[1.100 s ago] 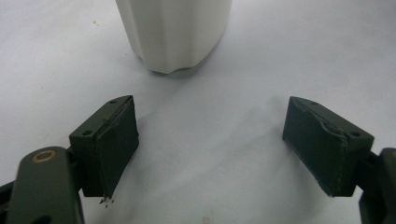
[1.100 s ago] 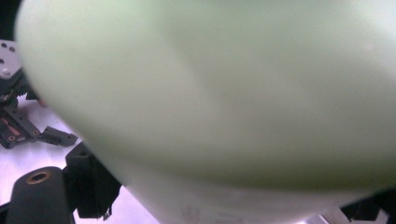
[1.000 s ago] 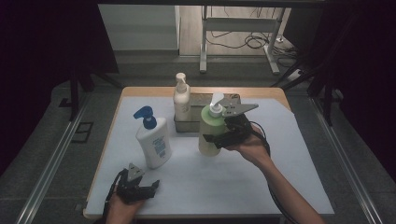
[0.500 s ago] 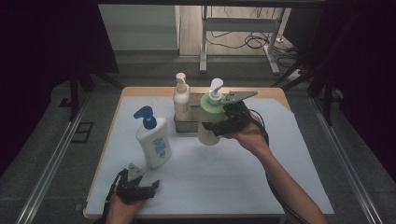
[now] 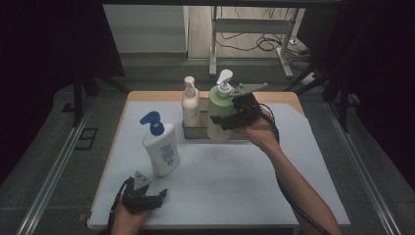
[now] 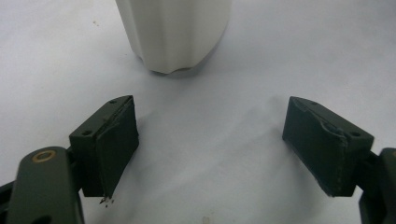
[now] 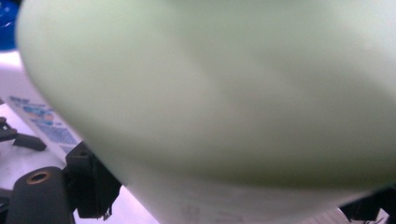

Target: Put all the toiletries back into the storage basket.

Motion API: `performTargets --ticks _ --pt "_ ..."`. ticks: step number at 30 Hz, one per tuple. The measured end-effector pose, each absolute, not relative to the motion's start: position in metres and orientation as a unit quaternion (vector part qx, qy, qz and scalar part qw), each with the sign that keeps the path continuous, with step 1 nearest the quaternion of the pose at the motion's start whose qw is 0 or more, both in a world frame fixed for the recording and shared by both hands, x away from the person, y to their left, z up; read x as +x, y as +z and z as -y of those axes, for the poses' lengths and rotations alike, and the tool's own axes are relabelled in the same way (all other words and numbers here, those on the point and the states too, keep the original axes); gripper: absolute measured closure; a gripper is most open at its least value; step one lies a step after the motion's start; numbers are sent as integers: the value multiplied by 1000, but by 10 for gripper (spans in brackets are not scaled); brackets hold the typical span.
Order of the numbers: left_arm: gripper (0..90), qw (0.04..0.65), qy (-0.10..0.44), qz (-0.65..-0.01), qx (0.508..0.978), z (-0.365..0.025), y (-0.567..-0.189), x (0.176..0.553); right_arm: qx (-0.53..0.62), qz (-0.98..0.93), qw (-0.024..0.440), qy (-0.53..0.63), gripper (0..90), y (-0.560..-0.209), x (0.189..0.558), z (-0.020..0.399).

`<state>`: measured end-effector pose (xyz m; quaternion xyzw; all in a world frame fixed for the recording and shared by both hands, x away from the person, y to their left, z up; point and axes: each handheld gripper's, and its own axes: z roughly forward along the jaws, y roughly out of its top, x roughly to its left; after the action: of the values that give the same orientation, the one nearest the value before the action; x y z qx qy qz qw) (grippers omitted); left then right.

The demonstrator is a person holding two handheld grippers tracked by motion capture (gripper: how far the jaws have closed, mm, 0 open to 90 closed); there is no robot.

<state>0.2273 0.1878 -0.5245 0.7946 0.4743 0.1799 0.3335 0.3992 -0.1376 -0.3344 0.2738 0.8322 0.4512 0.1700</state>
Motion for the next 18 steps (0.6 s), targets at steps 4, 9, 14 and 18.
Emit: performTargets --ticks 4,9,14,18 --pt "178 334 180 -474 795 -188 -525 227 280 -831 177 447 124 -331 406 134" --pt "178 333 180 -475 795 -188 -525 227 284 -829 181 446 124 -330 416 131" --pt "178 334 179 -475 794 -188 -525 227 291 -826 187 444 124 -329 423 131" --pt "178 334 179 -475 794 -188 -525 227 298 -824 193 442 123 -329 430 130"
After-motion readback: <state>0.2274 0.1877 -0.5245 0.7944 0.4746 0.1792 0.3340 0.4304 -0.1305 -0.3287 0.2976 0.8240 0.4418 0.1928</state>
